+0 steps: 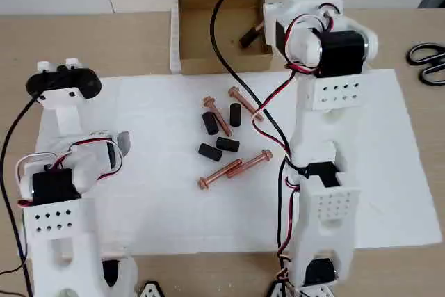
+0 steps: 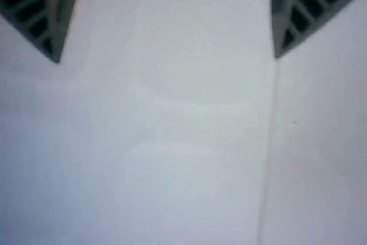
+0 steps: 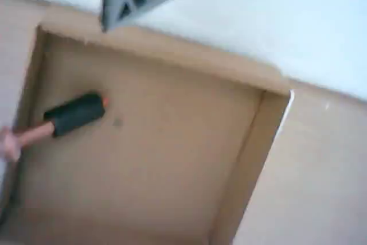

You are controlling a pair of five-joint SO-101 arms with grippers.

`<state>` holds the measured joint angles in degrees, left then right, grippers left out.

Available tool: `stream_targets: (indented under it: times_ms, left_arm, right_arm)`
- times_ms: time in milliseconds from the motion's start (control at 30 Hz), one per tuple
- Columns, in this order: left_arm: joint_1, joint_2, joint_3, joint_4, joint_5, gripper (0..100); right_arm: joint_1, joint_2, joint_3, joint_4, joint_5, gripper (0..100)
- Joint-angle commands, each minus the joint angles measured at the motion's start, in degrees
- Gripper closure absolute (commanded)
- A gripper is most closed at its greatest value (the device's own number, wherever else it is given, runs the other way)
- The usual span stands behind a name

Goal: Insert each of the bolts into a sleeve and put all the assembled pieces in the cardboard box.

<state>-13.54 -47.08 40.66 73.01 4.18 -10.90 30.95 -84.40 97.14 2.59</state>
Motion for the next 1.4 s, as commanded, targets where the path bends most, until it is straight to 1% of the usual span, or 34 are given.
stream_targets:
  times_ms: [0,167,233,333,500,667,833,967,1100,1167,1367]
  left_arm:
    - [0.1,-1.3,-0.2,0.2,-0.4,77]
    - [0.1,-1.3,-0.2,1.0,-0.3,77]
    - [0.1,-1.3,-0.2,1.0,-0.3,77]
    - [0.1,-1.3,-0.2,0.9,-0.3,77]
    - [0.1,-1.1,-0.2,0.5,-0.3,77]
    - [0.1,-1.1,-0.2,0.6,-0.3,77]
    - [0.1,-1.1,-0.1,0.7,-0.3,77]
    - [0.1,-1.1,-0.1,0.9,-0.3,77]
    - [0.1,-1.3,1.9,0.5,-0.3,77]
    - [0.1,-1.3,2.8,0.5,-0.3,77]
    - [0.1,-1.3,2.9,0.5,-0.3,77]
  right_arm:
    - [0.5,-11.4,12.2,0.4,0.6,79.0]
    - [0.1,-26.9,36.6,-0.1,0.7,79.0]
    - [0.1,-32.0,44.2,-0.7,0.4,79.0]
    - [0.1,-37.8,51.2,-3.7,0.2,79.0]
    - [0.5,-42.9,61.0,-4.7,0.2,79.0]
    - [-1.3,-42.8,69.3,-5.1,0.2,78.9]
    - [-0.7,-39.1,74.6,-13.8,0.7,78.7]
    - [-1.4,-33.1,74.8,-17.8,1.2,78.7]
    - [-2.4,-26.6,74.7,-20.8,6.9,78.9]
    - [-2.9,-23.8,74.7,-21.8,8.3,79.0]
    - [-4.5,-18.6,74.7,-25.7,7.0,79.0]
